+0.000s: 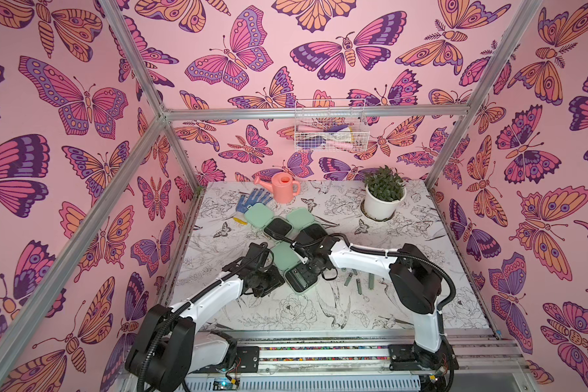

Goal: Organize nail clipper sets
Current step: Place the nail clipper in the storage box, then adjust the nail clipper in the storage box.

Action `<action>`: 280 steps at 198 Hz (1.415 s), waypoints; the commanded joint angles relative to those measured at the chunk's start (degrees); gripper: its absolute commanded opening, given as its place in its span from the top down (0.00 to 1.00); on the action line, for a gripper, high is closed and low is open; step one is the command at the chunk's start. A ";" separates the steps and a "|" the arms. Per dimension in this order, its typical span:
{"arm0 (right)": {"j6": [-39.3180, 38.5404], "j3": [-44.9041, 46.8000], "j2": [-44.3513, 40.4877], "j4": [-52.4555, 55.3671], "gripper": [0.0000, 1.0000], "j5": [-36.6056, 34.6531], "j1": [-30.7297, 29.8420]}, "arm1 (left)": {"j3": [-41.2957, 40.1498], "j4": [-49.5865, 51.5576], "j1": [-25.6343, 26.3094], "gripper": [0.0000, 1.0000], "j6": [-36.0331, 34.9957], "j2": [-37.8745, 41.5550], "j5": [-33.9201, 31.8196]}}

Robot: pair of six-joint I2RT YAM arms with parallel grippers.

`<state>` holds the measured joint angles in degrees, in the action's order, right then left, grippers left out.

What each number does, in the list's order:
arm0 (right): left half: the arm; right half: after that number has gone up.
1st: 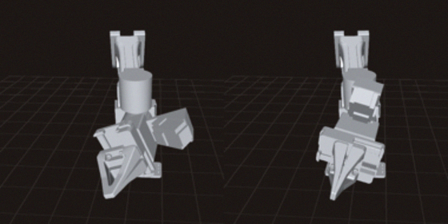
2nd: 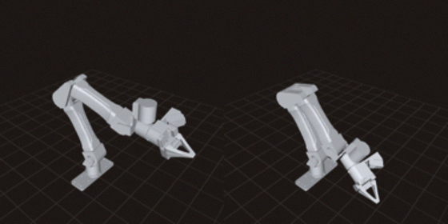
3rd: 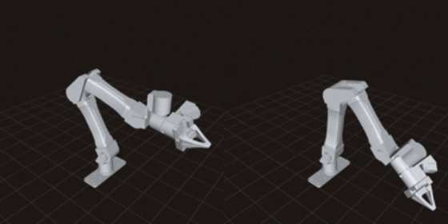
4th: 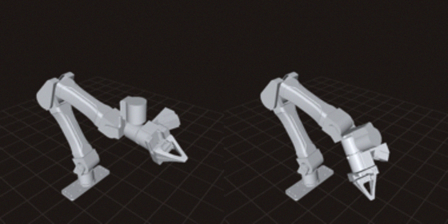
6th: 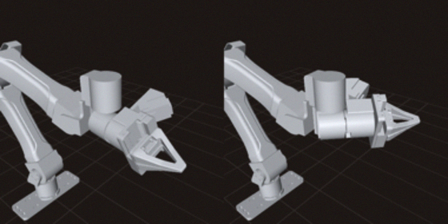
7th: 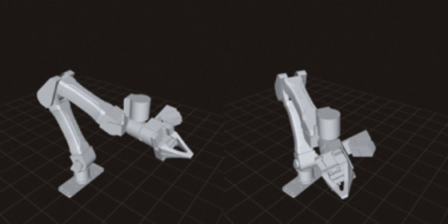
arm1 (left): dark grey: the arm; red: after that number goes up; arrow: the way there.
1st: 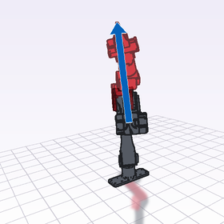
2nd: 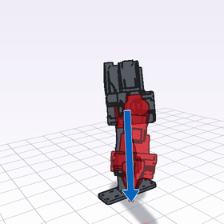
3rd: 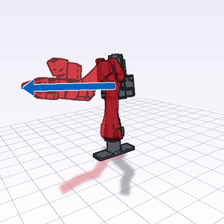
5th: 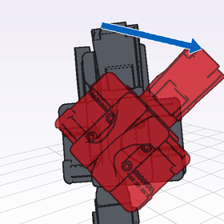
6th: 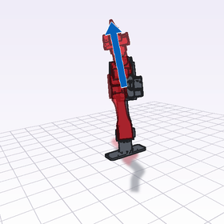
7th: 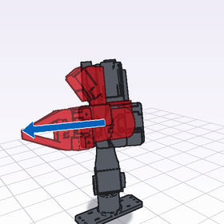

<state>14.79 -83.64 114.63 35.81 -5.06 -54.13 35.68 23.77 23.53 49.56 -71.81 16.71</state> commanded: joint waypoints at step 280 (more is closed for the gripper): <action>0.24 -4.10 5.33 -1.18 0.86 1.80 1.75 | -1.23 -0.13 -0.50 0.49 -0.17 -0.52 -0.08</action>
<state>15.11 -86.37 117.86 34.79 -2.92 -52.64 35.64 23.77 23.53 49.54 -71.81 16.71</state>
